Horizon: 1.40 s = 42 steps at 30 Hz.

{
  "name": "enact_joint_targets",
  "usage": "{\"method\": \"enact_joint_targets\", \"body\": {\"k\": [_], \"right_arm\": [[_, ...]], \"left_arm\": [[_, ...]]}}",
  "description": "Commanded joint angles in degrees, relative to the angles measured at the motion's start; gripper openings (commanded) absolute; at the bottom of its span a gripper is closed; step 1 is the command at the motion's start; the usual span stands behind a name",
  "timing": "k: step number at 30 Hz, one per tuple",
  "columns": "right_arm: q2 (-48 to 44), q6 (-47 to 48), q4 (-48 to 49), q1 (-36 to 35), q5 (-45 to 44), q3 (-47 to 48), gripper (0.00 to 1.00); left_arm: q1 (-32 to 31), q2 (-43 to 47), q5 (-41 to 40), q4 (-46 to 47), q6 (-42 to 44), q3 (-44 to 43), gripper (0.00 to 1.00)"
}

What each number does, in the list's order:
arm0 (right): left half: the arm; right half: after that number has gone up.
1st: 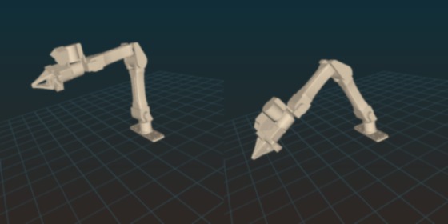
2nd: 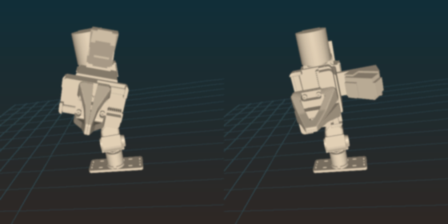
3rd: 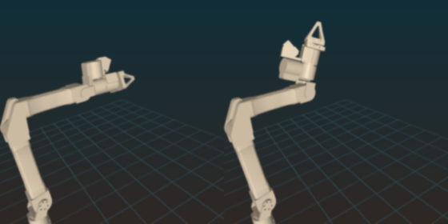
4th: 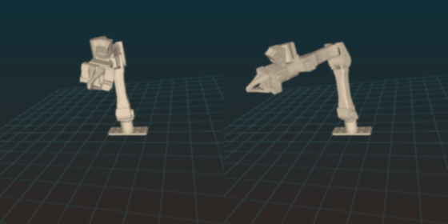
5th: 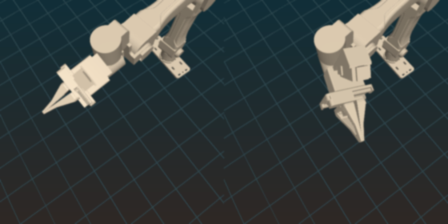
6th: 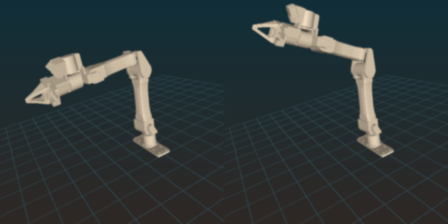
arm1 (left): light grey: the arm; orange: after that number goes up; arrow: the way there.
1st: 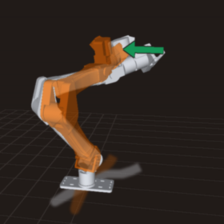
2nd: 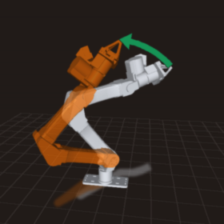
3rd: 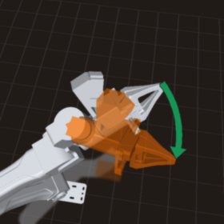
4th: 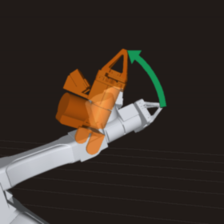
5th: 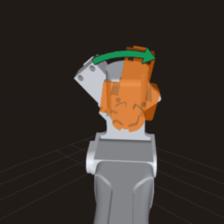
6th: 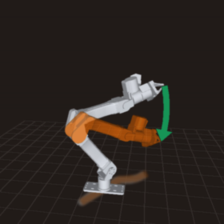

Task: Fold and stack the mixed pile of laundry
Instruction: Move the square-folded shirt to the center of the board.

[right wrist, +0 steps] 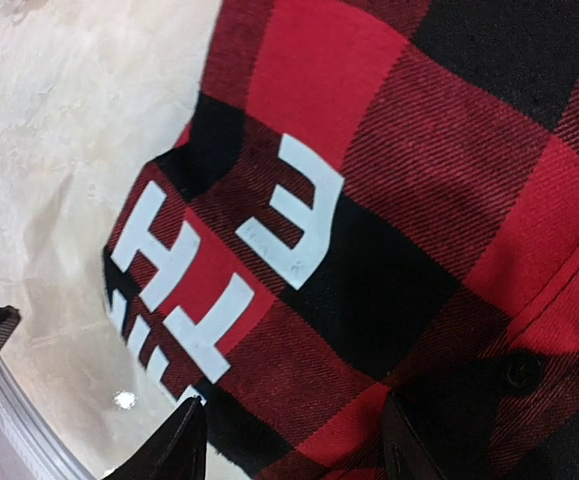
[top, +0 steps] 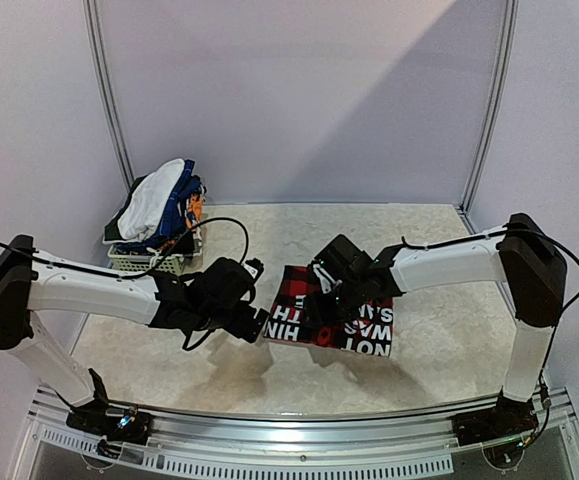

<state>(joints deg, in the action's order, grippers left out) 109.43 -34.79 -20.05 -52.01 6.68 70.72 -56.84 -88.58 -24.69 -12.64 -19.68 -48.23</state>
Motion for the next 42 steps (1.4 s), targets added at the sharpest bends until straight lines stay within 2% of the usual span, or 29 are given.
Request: {"method": "enact_joint_targets", "body": {"k": [1, 12, 16, 23, 27, 31, 37, 42], "right_arm": [[1.9, -0.7, -3.0, 1.3, -3.3, -2.8, 0.61], [-0.7, 4.2, -7.9, 8.5, -5.5, -5.7, 0.63], [-1.6, 5.9, -10.8, 10.9, -9.3, -5.5, 0.63], [-6.4, 8.5, -14.5, 10.2, -7.8, -2.7, 0.63], [-11.0, 7.3, -16.4, 9.6, -9.5, -1.8, 0.68], [-13.3, 4.4, -19.8, 9.6, -17.5, -1.3, 0.75], [-10.9, 2.0, -22.2, 11.0, -23.8, -0.5, 0.76], [-7.3, 2.0, -20.6, 12.2, -23.6, 1.2, 0.7]], "left_arm": [[0.7, 0.3, -1.4, 1.7, 0.5, 0.6, 1.0], [0.9, 0.9, -2.2, 3.1, 1.7, 0.9, 1.0], [0.9, 1.1, -2.0, 3.2, 1.7, 1.3, 1.0], [0.9, 1.2, -0.7, 4.9, 2.0, 2.1, 1.0], [0.9, 1.4, -0.1, 5.7, 2.3, 2.4, 1.0], [0.9, 1.8, 0.6, 6.2, 2.5, 3.0, 1.0], [0.9, 3.0, 1.3, 6.8, 2.7, 4.2, 1.0], [0.9, 3.7, 1.7, 6.9, 2.4, 5.1, 0.99]]}}
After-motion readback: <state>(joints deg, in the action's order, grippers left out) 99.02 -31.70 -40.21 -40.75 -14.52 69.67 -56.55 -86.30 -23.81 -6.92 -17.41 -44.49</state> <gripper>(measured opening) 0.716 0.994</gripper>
